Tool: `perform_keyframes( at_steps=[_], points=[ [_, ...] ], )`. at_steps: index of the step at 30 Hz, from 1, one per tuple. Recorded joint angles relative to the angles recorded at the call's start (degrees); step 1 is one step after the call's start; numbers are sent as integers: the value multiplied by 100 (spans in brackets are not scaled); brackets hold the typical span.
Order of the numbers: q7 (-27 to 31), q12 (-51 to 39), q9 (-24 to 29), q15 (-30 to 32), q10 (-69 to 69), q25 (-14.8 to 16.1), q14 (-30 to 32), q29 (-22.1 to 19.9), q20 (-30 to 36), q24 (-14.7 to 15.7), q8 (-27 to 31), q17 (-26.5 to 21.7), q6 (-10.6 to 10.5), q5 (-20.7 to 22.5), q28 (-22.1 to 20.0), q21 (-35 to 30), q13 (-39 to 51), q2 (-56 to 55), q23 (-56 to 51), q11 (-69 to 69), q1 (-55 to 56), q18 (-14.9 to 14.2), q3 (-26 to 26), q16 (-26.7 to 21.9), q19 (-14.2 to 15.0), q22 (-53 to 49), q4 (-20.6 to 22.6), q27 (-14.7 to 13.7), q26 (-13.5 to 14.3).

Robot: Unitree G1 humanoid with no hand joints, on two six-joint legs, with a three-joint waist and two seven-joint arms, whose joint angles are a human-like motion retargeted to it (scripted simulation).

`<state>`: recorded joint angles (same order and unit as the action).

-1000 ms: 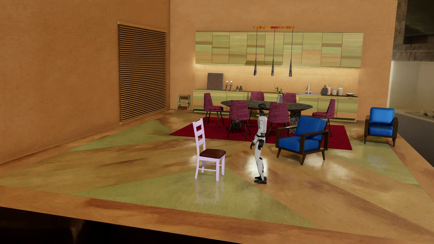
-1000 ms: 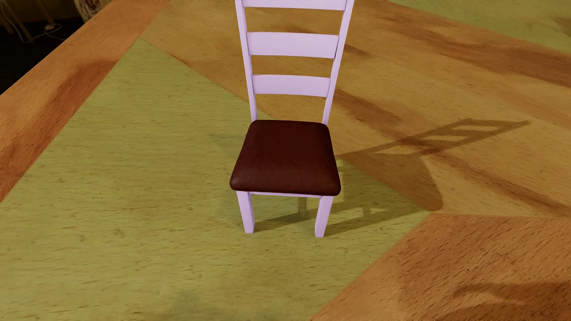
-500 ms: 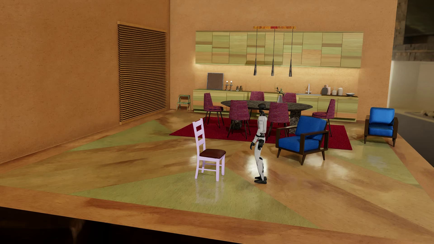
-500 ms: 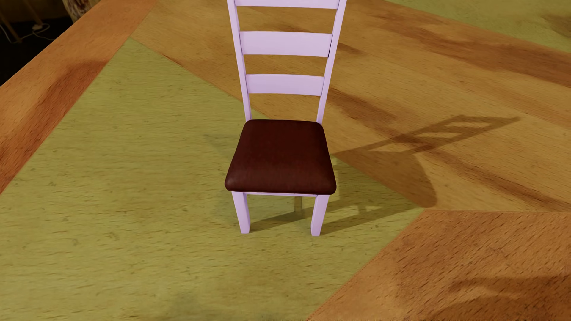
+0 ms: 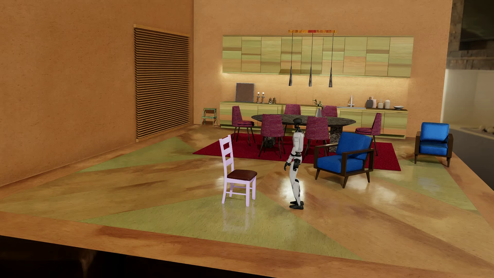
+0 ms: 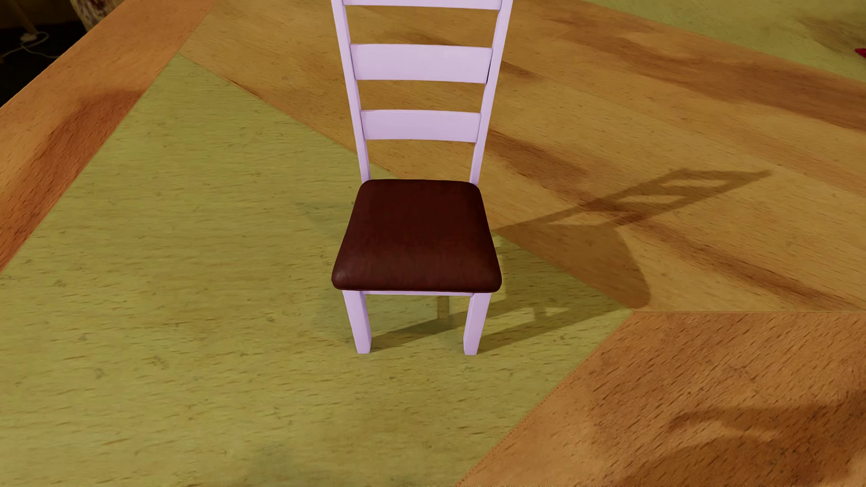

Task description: Walk to the chair

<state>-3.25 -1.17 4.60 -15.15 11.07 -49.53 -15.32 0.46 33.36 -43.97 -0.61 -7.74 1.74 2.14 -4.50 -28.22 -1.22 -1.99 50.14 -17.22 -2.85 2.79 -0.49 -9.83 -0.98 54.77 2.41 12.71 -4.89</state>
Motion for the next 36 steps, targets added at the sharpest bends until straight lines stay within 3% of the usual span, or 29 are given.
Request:
perform_keyframes(
  at_steps=[17,24,36],
  points=[
    [-152,-45,32,-28,28,-77,-57,-26,44,4,138,85,-4,20,26,301,53,-35,21,-123,-46,46,-74,159,54,-7,-8,-60,-121],
    [-202,-81,53,-23,43,-90,-63,-31,59,-7,182,68,15,40,28,271,36,-65,-8,-163,-43,44,-69,86,56,-16,-25,-55,-11],
    [-256,-5,38,-26,80,-124,-82,-46,161,-5,231,50,12,52,49,132,81,-94,110,-222,-36,44,-33,18,54,12,-32,-81,-87]
  ],
)
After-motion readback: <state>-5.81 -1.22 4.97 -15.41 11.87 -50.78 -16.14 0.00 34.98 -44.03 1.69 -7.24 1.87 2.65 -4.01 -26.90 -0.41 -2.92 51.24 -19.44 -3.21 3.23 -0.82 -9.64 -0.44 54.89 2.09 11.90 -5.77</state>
